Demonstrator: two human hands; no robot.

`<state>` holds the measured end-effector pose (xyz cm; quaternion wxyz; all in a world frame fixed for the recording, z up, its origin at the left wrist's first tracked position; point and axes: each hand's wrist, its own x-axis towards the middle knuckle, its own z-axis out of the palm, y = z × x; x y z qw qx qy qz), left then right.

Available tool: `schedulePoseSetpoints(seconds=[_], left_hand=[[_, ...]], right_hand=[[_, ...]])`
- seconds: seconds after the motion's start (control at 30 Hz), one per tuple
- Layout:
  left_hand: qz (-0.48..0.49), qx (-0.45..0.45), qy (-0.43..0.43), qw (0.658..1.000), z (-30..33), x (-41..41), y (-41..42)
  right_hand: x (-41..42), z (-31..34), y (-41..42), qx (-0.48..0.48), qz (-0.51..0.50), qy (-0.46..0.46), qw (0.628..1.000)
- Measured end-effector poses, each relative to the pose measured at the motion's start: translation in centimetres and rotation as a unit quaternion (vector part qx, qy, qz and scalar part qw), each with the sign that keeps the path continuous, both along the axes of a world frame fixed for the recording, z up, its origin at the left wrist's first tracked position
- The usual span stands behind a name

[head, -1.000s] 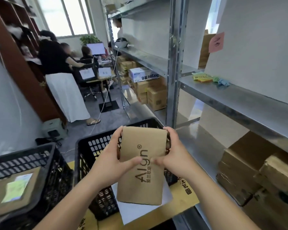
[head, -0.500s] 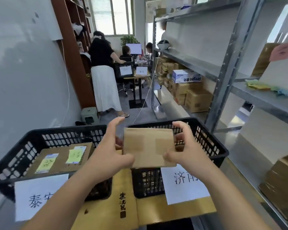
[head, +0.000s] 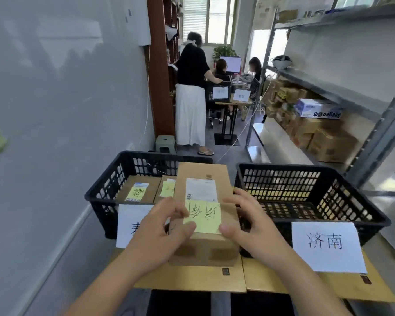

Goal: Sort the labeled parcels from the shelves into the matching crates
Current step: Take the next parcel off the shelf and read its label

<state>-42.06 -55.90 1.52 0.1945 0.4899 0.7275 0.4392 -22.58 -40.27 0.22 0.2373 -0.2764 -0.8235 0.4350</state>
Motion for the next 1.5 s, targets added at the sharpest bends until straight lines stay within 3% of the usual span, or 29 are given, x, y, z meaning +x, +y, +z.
schedulePoseSetpoints(seconds=[0.17, 0.53, 0.9, 1.3, 1.5], left_hand=[[0.025, -0.008, 0.006, 1.0, -1.7, -2.9, -3.7], [0.054, -0.014, 0.012, 0.998, -2.1, -7.6, -2.0], [-0.025, -0.001, 0.012, 1.0, -1.5, -3.3, 12.2], [-0.112, -0.033, 0.106, 0.988, -2.5, 5.2, 29.2], [-0.138, -0.135, 0.11, 0.975, -6.4, 7.9, 37.0]], right_hand=[[-3.9, -0.4, -2.7, 0.027, 0.081, -0.025, 0.996], [-9.2, 0.2, 0.4, 0.021, 0.082, -0.066, 0.994], [-3.4, 2.7, 12.4, 0.038, 0.032, -0.1, 0.994], [6.5, 0.0, 26.1, 0.059, -0.026, -0.137, 0.988], [8.7, -4.4, 35.0, 0.025, 0.031, -0.212, 0.977]])
